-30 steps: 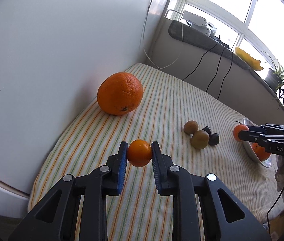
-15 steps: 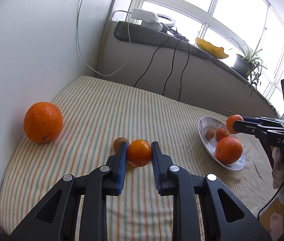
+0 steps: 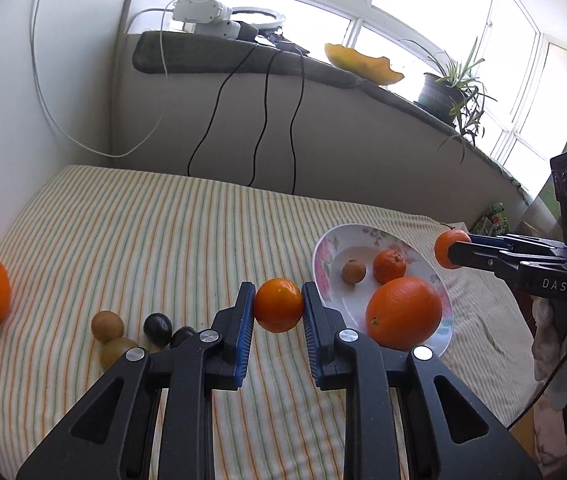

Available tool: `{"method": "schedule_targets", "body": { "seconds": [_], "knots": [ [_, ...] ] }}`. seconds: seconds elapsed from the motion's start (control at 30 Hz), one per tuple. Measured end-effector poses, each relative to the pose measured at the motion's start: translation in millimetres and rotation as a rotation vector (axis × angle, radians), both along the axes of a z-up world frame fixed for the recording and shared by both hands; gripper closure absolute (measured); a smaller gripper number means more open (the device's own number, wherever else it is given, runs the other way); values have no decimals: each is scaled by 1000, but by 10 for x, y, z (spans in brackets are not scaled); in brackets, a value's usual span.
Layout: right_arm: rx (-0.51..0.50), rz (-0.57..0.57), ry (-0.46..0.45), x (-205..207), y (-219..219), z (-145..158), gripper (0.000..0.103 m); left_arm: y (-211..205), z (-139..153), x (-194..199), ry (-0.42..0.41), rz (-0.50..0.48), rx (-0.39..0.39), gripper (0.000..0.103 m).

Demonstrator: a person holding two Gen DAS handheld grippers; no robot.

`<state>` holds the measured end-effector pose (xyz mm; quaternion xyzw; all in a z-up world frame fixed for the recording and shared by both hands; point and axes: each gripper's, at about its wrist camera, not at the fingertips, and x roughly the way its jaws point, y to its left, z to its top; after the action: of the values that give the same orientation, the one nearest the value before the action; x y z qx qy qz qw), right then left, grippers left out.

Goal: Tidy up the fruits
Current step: 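Carry both tangerines over the white plate with the left and right grippers, then open both grippers to drop the tangerines into the white plate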

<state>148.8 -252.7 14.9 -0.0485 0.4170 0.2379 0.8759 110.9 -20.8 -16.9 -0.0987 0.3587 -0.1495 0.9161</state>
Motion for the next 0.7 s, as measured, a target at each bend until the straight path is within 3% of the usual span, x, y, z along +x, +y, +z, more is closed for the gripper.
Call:
{"method": "schedule_targets", "body": {
  "seconds": [0.7],
  "knots": [
    [68,-62,115,248,-380,-423,64,-484,-144,395,47,-98,33,81]
  ]
}}
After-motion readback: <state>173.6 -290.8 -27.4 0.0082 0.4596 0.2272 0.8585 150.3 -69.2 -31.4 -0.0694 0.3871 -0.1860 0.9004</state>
